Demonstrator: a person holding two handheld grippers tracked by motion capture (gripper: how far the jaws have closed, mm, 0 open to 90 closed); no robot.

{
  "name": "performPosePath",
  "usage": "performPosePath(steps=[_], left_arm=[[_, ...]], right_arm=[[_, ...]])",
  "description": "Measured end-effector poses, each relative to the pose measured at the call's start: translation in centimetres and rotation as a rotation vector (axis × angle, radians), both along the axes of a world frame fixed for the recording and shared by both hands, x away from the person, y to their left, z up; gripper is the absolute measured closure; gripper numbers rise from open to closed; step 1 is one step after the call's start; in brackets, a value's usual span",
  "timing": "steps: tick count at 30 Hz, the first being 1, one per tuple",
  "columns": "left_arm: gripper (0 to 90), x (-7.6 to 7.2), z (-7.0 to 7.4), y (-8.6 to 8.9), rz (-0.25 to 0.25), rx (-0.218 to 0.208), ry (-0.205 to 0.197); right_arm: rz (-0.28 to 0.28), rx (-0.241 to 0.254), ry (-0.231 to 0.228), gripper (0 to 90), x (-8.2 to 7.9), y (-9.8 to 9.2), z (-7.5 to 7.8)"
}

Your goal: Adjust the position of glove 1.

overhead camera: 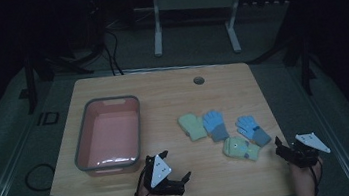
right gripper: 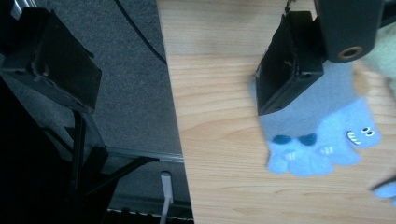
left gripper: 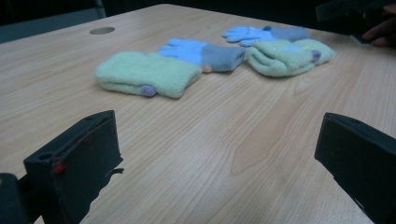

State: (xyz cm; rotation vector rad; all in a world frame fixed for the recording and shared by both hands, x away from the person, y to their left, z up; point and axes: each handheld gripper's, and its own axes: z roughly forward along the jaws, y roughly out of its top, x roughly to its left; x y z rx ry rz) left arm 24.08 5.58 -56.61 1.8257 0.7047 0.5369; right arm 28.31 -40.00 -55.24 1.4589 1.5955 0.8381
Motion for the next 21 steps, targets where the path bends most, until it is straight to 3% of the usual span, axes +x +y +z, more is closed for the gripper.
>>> performPosePath(steps=[8, 12, 16, 18, 19, 21], left_arm=[[0.2, 0.1, 0.0, 0.1, 0.0, -0.006, 0.006], [0.3, 0.1, 0.0, 0.1, -0.003, -0.006, 0.008], [0.2, 0.2, 0.0, 0.2, -0.002, -0.012, 0.016], [0.2, 0.2, 0.0, 0.2, -0.002, -0.011, 0.013], [0.2, 0.1, 0.0, 0.1, -0.001, -0.009, 0.011], [0.2, 0.1, 0.0, 0.1, 0.001, -0.005, 0.005]], right_arm=[[0.011, 0.006, 0.033, 14.3, 0.0, 0.1, 0.1], [0.017, 0.005, 0.083, 14.2, -0.1, 0.4, 0.3], [0.046, -0.003, 0.116, 13.8, 0.2, 0.7, 0.8], [0.075, 0.016, 0.139, 14.7, 0.4, 0.9, 1.2], [0.106, 0.028, 0.183, 17.6, 0.6, 1.1, 1.6], [0.118, 0.015, 0.189, 17.5, 0.6, 1.4, 1.8]])
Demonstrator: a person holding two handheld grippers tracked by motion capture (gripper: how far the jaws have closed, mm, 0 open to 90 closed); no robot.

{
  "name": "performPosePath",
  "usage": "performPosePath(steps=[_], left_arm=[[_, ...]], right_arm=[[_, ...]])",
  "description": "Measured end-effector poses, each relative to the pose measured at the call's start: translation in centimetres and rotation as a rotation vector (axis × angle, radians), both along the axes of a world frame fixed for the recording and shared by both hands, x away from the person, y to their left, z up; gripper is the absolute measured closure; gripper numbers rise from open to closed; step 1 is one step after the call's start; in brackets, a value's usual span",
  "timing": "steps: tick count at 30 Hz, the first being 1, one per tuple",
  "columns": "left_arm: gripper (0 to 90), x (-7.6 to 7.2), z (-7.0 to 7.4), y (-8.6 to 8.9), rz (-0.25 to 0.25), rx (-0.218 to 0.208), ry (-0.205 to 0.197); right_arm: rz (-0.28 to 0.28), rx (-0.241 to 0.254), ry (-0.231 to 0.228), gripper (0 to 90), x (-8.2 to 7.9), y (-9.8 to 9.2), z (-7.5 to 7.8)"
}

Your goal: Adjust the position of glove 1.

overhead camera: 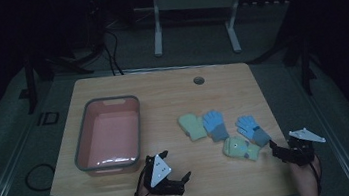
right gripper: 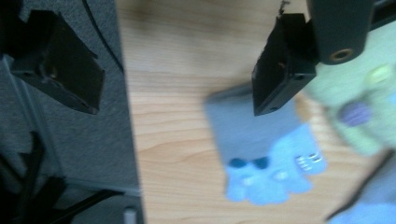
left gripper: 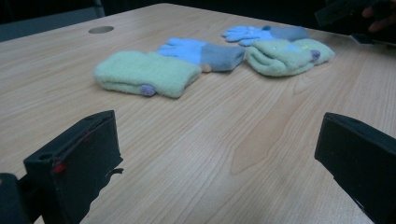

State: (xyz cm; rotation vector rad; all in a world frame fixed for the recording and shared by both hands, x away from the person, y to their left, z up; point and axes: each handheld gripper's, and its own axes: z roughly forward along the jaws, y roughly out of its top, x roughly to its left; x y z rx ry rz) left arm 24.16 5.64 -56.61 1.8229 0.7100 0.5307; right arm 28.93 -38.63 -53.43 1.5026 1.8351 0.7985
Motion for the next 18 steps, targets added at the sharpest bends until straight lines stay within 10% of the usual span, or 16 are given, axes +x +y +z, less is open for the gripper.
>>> performPosePath(steps=[7, 9, 18], left_arm=[[0.2, 0.0, 0.0, 0.1, -0.003, -0.001, -0.001], [0.2, 0.0, 0.0, 0.0, -0.001, 0.0, -0.002], [0.2, 0.0, 0.0, 0.1, -0.004, -0.002, 0.0]], right_arm=[[0.004, -0.069, -0.063, 16.5, 0.0, 1.1, 2.5], [0.004, -0.077, -0.018, 16.7, 0.1, 1.5, 3.1], [0.079, -0.001, -0.062, 14.9, 0.9, 3.4, 5.7]])
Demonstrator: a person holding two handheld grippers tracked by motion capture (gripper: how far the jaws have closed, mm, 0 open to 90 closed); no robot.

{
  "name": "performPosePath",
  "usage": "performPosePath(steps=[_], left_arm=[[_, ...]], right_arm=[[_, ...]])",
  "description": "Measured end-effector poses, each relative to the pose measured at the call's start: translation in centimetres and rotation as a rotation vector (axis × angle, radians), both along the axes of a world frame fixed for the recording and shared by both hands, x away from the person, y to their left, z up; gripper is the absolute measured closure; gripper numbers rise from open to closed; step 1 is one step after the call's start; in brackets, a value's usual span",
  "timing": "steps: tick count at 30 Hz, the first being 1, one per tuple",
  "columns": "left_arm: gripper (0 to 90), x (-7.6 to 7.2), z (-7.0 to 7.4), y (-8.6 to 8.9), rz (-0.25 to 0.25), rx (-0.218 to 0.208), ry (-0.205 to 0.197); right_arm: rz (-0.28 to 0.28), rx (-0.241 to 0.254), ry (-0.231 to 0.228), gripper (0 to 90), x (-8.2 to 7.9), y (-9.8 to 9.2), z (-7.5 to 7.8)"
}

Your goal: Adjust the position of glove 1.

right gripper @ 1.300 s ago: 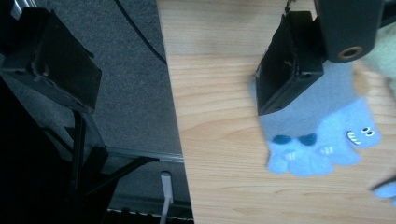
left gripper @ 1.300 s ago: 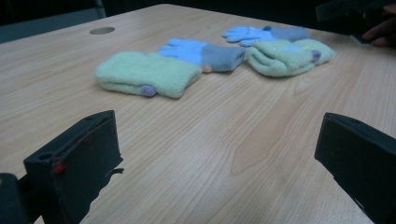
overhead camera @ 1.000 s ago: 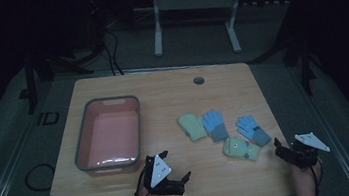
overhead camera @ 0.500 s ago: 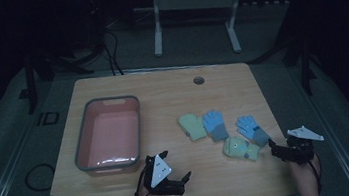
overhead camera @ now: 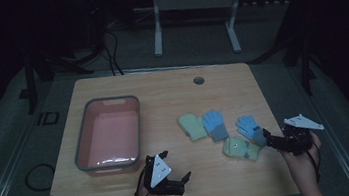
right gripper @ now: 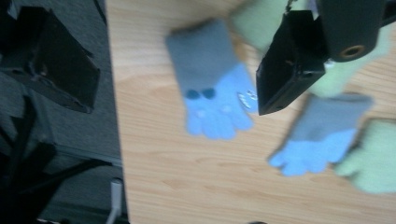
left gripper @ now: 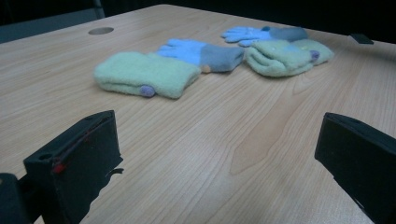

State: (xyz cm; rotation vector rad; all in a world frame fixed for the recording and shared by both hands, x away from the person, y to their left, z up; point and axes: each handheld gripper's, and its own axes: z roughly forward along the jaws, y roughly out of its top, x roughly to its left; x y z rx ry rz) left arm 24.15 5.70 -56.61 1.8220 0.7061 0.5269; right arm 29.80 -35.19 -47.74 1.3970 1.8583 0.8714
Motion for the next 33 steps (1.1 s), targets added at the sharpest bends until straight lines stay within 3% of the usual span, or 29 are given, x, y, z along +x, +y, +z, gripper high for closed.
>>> performPosePath(steps=[4, 7, 12, 14, 22, 26, 33], left_arm=[[0.2, 0.0, 0.0, 0.0, -0.002, 0.002, -0.002], [0.2, 0.0, 0.0, 0.0, -0.003, 0.0, -0.001], [0.2, 0.0, 0.0, 0.0, -0.004, -0.004, -0.002], [0.2, 0.0, 0.0, 0.0, -0.004, -0.005, -0.003], [0.2, 0.0, 0.0, 0.0, -0.009, -0.001, -0.007], [0.2, 0.0, 0.0, 0.0, -0.01, -0.002, -0.005], [0.2, -0.1, 0.0, 0.0, -0.012, 0.0, -0.004]], right_arm=[[0.041, 0.042, -0.003, 24.6, 0.0, 0.9, 0.9], [0.067, 0.046, -0.023, 25.6, 0.0, 1.8, 1.5], [0.112, 0.055, 0.004, 19.8, 0.7, 3.3, 1.9], [0.129, 0.032, 0.018, 19.1, 1.1, 4.0, 2.0], [0.18, 0.044, 0.031, 11.8, 2.4, 5.8, 2.6], [0.208, 0.077, 0.033, 11.3, 3.1, 6.4, 2.7], [0.275, 0.064, 0.059, 12.9, 4.4, 7.8, 2.4]])
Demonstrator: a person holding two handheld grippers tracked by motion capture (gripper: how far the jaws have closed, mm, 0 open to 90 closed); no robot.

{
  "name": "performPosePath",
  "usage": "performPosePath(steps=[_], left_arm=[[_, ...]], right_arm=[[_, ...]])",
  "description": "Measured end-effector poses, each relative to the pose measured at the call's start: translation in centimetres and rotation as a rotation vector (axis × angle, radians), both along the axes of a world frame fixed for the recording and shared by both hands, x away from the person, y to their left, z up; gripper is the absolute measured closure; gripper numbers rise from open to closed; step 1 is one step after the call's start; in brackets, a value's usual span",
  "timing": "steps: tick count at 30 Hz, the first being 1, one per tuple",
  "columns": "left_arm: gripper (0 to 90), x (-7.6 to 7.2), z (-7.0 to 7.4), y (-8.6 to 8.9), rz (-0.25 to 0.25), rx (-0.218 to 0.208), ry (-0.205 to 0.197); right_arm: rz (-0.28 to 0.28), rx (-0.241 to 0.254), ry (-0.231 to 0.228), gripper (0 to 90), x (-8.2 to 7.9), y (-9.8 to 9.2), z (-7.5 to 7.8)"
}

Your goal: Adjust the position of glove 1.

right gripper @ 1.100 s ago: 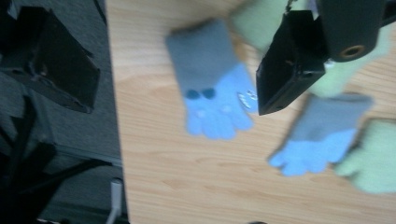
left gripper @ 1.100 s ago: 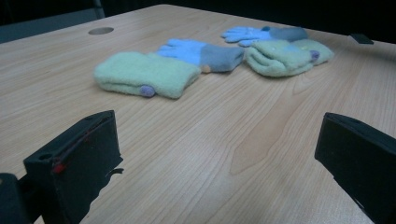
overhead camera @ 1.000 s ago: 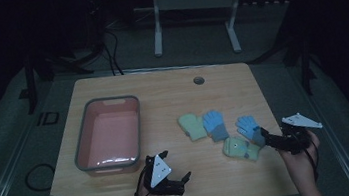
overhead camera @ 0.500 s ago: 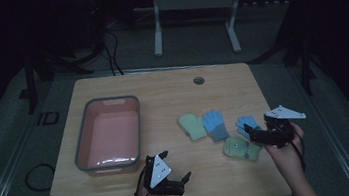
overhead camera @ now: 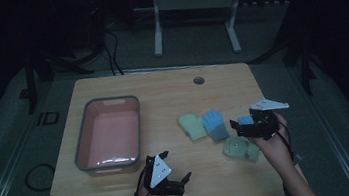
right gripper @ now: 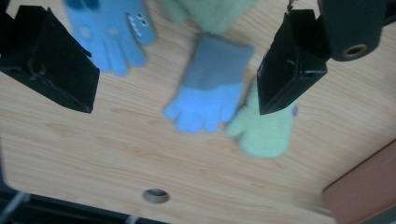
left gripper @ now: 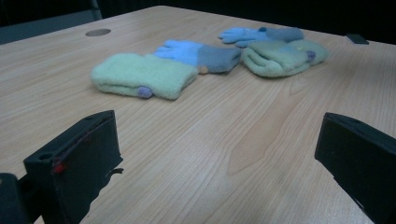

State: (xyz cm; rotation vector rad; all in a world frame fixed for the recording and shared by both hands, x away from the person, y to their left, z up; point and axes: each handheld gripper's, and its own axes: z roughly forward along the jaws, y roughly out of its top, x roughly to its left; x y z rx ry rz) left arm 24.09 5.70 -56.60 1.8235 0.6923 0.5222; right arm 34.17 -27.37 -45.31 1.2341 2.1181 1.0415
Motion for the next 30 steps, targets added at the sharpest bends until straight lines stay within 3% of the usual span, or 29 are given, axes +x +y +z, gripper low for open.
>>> performPosePath(steps=[7, 10, 12, 13, 17, 23, 26, 27, 30], left_arm=[[0.2, 0.0, 0.0, 0.0, -0.005, 0.002, -0.001], [0.2, 0.0, 0.0, 0.0, -0.008, 0.001, -0.001], [0.2, -0.1, 0.0, 0.0, -0.007, 0.001, -0.003], [0.2, -0.1, 0.0, -0.1, -0.011, 0.005, -0.006], [0.2, -0.1, 0.0, -0.1, -0.013, 0.004, -0.004], [0.2, -0.2, 0.0, -0.1, -0.021, 0.007, -0.01], [0.2, -0.2, 0.0, -0.1, -0.023, 0.011, -0.012], [0.2, -0.2, 0.0, -0.1, -0.023, 0.011, -0.013], [0.2, -0.2, 0.0, -0.1, -0.023, 0.01, -0.011]], right_arm=[[0.033, -0.026, 0.021, 15.0, 1.1, 1.5, -0.5], [0.064, -0.018, 0.053, 22.1, 1.7, 2.5, -1.3], [0.065, -0.019, 0.06, 22.1, 1.9, 2.7, -1.5], [0.099, -0.008, 0.077, 24.9, 2.2, 3.2, -1.9], [0.12, -0.007, 0.086, 30.1, 2.8, 4.5, -2.7], [0.181, -0.043, 0.128, 33.2, 4.1, 6.7, -3.9], [0.193, -0.05, 0.125, 36.1, 4.5, 7.4, -4.3], [0.189, -0.055, 0.113, 43.6, 4.7, 8.0, -4.7], [0.207, -0.054, 0.127, 49.7, 5.1, 8.9, -5.5]])
